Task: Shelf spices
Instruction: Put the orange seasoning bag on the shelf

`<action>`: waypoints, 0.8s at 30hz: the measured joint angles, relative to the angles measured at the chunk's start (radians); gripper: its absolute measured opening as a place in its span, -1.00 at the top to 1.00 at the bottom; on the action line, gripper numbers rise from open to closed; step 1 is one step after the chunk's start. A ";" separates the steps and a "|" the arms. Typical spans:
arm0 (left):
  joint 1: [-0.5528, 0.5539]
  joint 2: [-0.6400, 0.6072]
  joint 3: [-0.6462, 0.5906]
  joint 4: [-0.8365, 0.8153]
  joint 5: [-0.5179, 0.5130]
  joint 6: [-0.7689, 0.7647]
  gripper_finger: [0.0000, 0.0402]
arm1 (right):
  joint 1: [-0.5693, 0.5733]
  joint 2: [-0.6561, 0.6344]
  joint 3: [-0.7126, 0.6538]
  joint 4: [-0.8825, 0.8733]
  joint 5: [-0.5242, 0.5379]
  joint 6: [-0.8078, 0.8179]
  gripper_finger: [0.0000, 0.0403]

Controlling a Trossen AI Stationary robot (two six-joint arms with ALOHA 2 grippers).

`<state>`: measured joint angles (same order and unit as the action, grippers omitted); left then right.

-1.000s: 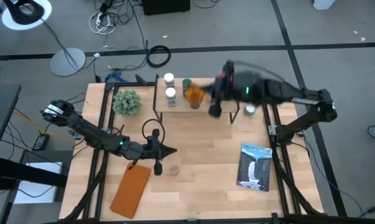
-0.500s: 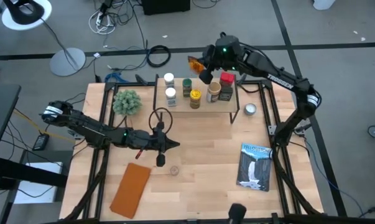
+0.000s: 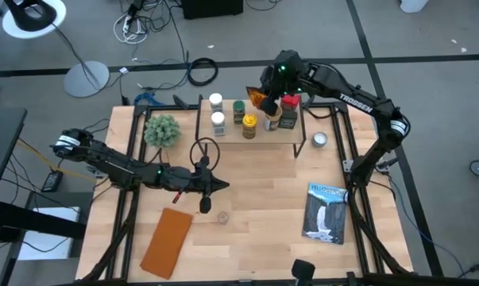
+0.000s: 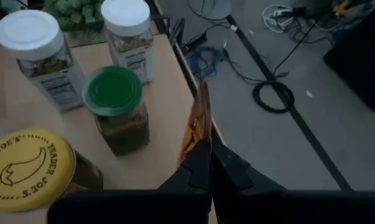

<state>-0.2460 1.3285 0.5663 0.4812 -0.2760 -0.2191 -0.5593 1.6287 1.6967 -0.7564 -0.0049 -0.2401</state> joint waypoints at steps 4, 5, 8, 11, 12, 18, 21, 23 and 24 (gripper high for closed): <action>-0.001 0.000 0.000 0.009 -0.001 -0.003 1.00 | 0.001 0.002 -0.039 0.007 -0.008 0.000 1.00; -0.001 0.000 0.000 0.009 -0.002 -0.008 1.00 | 0.001 0.002 -0.048 0.019 -0.008 0.000 1.00; -0.002 0.000 0.000 0.007 -0.021 -0.022 1.00 | 0.001 0.002 -0.063 0.032 -0.030 0.001 1.00; -0.004 0.000 0.000 0.007 -0.036 -0.022 1.00 | 0.001 0.002 -0.068 0.038 -0.052 0.000 0.98; -0.004 0.000 0.000 0.007 -0.043 -0.023 1.00 | 0.001 0.002 -0.068 0.040 -0.053 -0.001 0.97; -0.004 0.000 0.000 0.016 -0.056 -0.025 1.00 | -0.006 0.002 -0.068 0.042 -0.053 -0.011 0.97; -0.004 0.000 0.000 0.017 -0.057 -0.040 1.00 | -0.006 0.002 -0.068 0.042 -0.065 -0.028 0.95; -0.004 0.000 0.000 0.017 -0.068 -0.048 1.00 | -0.006 0.002 -0.068 0.042 -0.074 -0.033 0.92; -0.004 0.000 0.000 0.017 -0.070 -0.048 1.00 | -0.006 0.002 -0.068 0.041 -0.076 -0.037 0.90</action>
<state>-0.2504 1.3285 0.5663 0.4984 -0.3462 -0.2672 -0.5655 1.6302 1.6287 -0.7151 -0.0809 -0.2775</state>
